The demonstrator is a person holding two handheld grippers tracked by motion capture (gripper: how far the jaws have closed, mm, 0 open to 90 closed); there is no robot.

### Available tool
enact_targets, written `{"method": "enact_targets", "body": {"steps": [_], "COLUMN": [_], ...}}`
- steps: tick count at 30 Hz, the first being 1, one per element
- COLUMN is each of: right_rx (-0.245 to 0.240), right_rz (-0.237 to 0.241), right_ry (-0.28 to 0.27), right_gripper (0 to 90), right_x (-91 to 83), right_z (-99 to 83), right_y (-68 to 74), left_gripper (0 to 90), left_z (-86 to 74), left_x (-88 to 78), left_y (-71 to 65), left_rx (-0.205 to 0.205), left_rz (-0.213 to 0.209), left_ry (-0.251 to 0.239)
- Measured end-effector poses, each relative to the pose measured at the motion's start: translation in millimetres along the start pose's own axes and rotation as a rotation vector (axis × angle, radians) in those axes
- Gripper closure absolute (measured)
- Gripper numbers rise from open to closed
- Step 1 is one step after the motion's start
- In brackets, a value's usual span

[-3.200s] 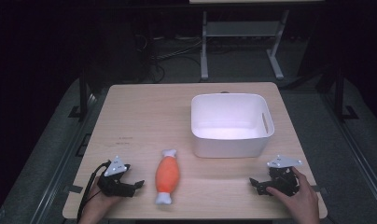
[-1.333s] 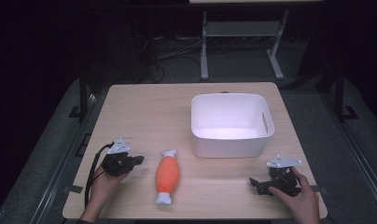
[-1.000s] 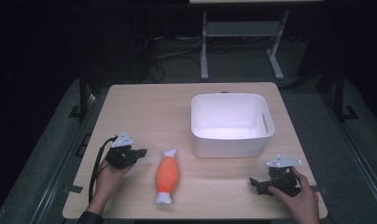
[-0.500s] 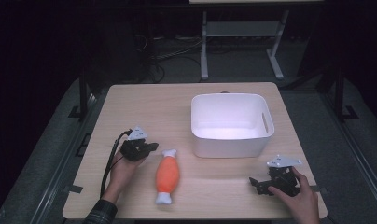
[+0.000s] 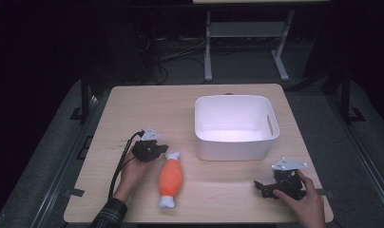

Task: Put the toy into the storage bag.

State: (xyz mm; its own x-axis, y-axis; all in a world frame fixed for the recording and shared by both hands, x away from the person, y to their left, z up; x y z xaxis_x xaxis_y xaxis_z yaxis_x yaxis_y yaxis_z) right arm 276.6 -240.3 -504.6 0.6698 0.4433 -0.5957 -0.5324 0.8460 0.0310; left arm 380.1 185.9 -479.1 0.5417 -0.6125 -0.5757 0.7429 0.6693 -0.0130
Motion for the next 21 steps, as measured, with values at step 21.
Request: {"method": "enact_targets", "body": {"steps": [21], "right_rx": [0.000], "right_rz": [0.000], "right_ry": [0.000], "right_gripper": [0.0], "right_x": [0.0], "right_z": [0.0], "right_y": [0.0], "left_gripper": [89.5], "left_z": [10.5], "left_x": [12.9], "left_y": [-19.7], "left_rx": [0.035], "left_rz": [-0.062], "left_ry": [0.009]}}
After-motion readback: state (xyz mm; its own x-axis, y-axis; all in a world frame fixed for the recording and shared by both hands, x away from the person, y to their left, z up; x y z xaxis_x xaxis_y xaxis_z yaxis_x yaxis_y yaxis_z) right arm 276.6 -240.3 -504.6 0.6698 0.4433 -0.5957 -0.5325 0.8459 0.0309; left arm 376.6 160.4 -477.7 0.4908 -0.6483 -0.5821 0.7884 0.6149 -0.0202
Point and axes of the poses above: each handheld gripper's, and its own axes: x roughly forward along the jaws, z roughly out of its top, y roughly to its left, the point moved 3 cm from there along x, roughly forward along the jaws, and after that the axes turned 9 degrees about -y, right-handed, at the moved point
